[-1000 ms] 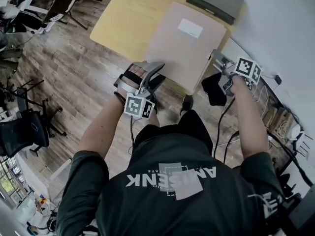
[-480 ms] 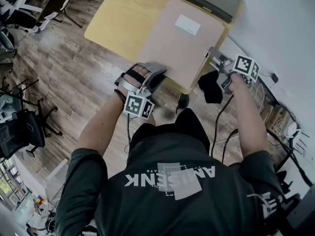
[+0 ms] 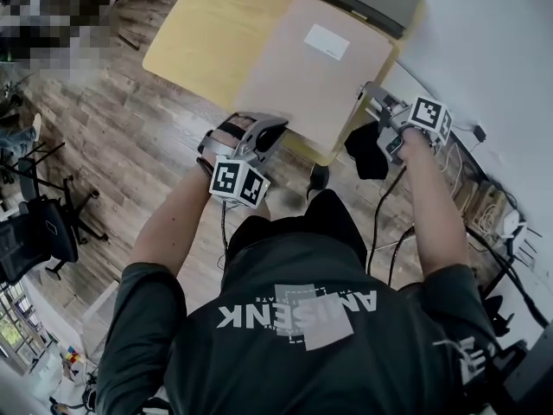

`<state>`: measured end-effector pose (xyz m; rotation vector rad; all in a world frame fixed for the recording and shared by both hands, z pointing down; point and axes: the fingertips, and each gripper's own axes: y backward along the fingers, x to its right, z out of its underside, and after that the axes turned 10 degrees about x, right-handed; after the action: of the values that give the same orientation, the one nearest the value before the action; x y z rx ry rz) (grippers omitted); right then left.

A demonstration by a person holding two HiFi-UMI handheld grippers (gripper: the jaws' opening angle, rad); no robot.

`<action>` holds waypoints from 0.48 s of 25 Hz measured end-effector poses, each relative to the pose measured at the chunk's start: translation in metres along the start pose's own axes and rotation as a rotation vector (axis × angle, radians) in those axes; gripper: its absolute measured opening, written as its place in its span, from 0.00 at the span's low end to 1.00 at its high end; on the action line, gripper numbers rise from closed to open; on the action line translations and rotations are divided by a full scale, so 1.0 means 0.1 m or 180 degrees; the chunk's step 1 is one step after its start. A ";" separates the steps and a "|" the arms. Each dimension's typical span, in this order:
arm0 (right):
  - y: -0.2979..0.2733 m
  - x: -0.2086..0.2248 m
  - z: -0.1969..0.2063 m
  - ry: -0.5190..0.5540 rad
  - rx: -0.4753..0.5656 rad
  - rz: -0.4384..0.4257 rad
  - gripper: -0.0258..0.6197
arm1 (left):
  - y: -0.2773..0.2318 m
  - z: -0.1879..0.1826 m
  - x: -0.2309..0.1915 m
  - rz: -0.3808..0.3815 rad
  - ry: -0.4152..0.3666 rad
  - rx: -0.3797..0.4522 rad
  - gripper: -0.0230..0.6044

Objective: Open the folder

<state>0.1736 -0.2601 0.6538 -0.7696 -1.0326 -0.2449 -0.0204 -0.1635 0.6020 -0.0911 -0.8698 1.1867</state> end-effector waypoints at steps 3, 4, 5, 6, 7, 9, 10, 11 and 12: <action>0.02 0.01 0.00 -0.0081 0.0018 -0.0018 0.48 | 0.02 -0.02 -0.06 0.0003 0.0538 -0.0037 0.05; 0.02 0.02 0.00 -0.0120 0.0021 -0.0027 0.49 | 0.03 -0.03 -0.09 -0.0009 0.0690 -0.0047 0.05; 0.03 0.03 0.01 -0.0163 0.0019 -0.0034 0.50 | 0.05 -0.03 -0.11 -0.0027 0.0817 -0.0055 0.05; 0.03 0.03 0.01 -0.0199 0.0016 -0.0038 0.51 | 0.06 -0.04 -0.13 -0.0044 0.0931 -0.0062 0.05; 0.03 0.04 0.02 -0.0211 0.0013 -0.0032 0.52 | 0.07 -0.04 -0.14 -0.0054 0.1035 -0.0070 0.05; 0.04 0.03 0.02 -0.0136 0.0003 0.0008 0.52 | 0.09 -0.04 -0.14 -0.0059 0.1238 -0.0077 0.05; 0.04 0.03 0.02 -0.0090 -0.0006 0.0030 0.52 | 0.09 -0.05 -0.15 -0.0062 0.1344 -0.0070 0.05; 0.04 0.03 0.01 -0.0071 -0.0019 0.0045 0.52 | 0.10 -0.06 -0.17 -0.0065 0.1433 -0.0062 0.05; 0.03 0.03 0.01 -0.0076 -0.0030 0.0053 0.52 | 0.10 -0.07 -0.18 -0.0066 0.1494 -0.0055 0.05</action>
<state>0.1761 -0.2565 0.6555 -0.7911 -1.0478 -0.2270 -0.0262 -0.1719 0.5825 -0.3591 -0.4658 1.0775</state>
